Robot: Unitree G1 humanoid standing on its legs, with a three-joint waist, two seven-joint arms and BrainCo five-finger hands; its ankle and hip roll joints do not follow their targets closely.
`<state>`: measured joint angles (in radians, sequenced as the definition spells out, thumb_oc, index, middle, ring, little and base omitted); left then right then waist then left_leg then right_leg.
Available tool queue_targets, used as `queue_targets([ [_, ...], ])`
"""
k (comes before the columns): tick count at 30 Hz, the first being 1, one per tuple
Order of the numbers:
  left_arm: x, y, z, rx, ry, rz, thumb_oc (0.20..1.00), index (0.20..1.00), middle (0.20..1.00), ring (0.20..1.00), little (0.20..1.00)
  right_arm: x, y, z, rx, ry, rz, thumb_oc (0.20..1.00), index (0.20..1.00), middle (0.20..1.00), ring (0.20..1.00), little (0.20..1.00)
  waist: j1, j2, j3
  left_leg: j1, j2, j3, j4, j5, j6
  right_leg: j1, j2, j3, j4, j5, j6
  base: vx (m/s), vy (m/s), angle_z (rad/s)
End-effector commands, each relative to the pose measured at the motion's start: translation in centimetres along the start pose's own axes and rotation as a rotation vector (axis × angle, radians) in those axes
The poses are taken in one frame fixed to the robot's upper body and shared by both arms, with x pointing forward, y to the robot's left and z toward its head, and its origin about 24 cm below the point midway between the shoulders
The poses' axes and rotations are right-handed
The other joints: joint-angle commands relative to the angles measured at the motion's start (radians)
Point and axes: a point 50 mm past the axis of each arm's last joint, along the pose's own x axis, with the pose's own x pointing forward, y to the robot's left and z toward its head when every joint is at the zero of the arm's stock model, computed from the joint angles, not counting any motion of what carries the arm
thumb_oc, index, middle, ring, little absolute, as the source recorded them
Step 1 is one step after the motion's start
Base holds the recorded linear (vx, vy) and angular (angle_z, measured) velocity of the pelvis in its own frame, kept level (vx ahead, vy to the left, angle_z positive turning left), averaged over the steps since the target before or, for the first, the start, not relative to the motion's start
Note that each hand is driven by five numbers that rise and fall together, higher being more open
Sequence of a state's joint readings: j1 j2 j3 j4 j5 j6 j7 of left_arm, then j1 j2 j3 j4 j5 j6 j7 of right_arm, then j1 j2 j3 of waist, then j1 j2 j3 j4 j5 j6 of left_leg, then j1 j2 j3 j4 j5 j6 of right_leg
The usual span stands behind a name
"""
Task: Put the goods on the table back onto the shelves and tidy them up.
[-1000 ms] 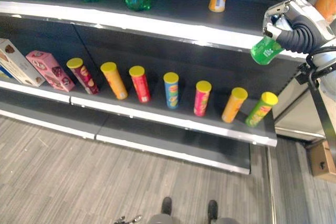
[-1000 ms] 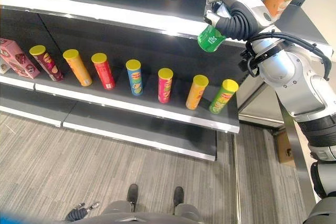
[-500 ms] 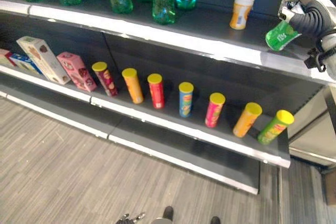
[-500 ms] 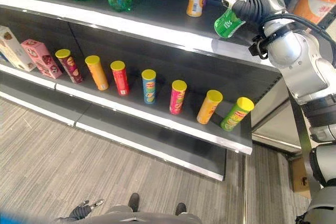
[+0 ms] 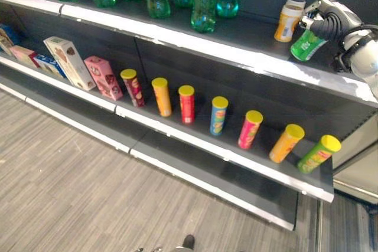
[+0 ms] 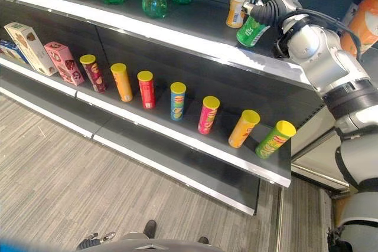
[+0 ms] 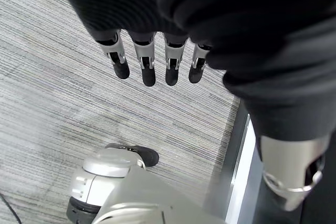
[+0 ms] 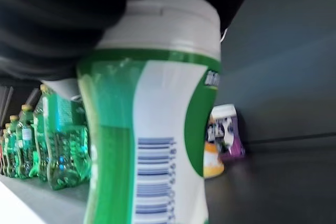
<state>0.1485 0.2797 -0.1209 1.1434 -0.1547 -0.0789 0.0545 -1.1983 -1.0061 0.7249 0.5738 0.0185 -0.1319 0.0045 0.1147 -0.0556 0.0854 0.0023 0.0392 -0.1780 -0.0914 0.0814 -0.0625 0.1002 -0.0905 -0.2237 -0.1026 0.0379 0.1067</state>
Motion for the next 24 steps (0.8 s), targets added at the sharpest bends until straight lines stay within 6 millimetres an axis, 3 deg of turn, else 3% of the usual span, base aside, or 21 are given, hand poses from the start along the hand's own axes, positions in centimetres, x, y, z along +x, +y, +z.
queue_targets([
  [1, 0.4, 2.5, 1.8, 0.015, -0.047, 0.055, 1.000, 1.000, 1.000, 1.000, 1.000, 1.0, -3.2, 1.4, -0.016, -0.029, -0.080, 0.200, 0.200, 0.200, 0.200, 0.200, 0.035, -0.056, -0.001, 0.038, 0.035, 0.045, 0.006, -0.086, -0.054, -0.004, -0.040, 0.015, 0.046, -0.066, 0.026, 0.01, -0.005, 0.04],
  [4, 0.4, 2.4, 1.8, 0.022, -0.044, 0.054, 1.000, 1.000, 1.000, 1.000, 1.000, 1.3, -2.8, 1.5, -0.022, -0.023, -0.068, 0.200, 0.200, 0.200, 0.200, 0.200, 0.041, -0.057, 0.002, 0.033, 0.034, 0.038, 0.005, -0.083, -0.055, -0.005, -0.041, 0.007, 0.049, -0.068, 0.025, 0.01, -0.006, 0.05],
  [5, 0.4, 2.3, 2.3, 0.062, -0.072, 0.055, 1.000, 1.000, 1.000, 1.000, 1.000, 1.4, -1.8, 1.7, 0.004, -0.037, -0.052, 0.200, 0.200, 0.200, 0.200, 0.200, 0.037, -0.055, 0.003, 0.031, 0.033, 0.037, 0.006, -0.084, -0.054, -0.006, -0.041, 0.006, 0.051, -0.069, 0.025, 0.01, -0.004, 0.08],
  [8, 0.4, 2.9, 1.9, 0.051, -0.052, 0.043, 1.000, 1.000, 1.000, 1.000, 1.000, 1.6, -2.9, 1.8, -0.019, -0.021, -0.068, 0.200, 0.200, 0.200, 0.200, 0.200, 0.049, -0.054, 0.006, 0.023, 0.029, 0.025, 0.007, -0.081, -0.053, -0.008, -0.044, -0.001, 0.051, -0.069, 0.026, -0.01, 0.008, 0.09],
  [24, 0.4, 3.5, 2.9, 0.040, -0.074, 0.046, 1.000, 1.000, 1.000, 1.000, 1.000, 2.4, -2.3, 2.6, -0.165, -0.016, 0.022, 0.200, 0.200, 0.200, 0.200, 0.200, 0.052, -0.064, 0.012, 0.016, 0.025, 0.009, 0.007, -0.079, -0.052, -0.016, -0.046, -0.010, 0.067, -0.077, 0.022, 0.00, 0.004, 0.06],
])
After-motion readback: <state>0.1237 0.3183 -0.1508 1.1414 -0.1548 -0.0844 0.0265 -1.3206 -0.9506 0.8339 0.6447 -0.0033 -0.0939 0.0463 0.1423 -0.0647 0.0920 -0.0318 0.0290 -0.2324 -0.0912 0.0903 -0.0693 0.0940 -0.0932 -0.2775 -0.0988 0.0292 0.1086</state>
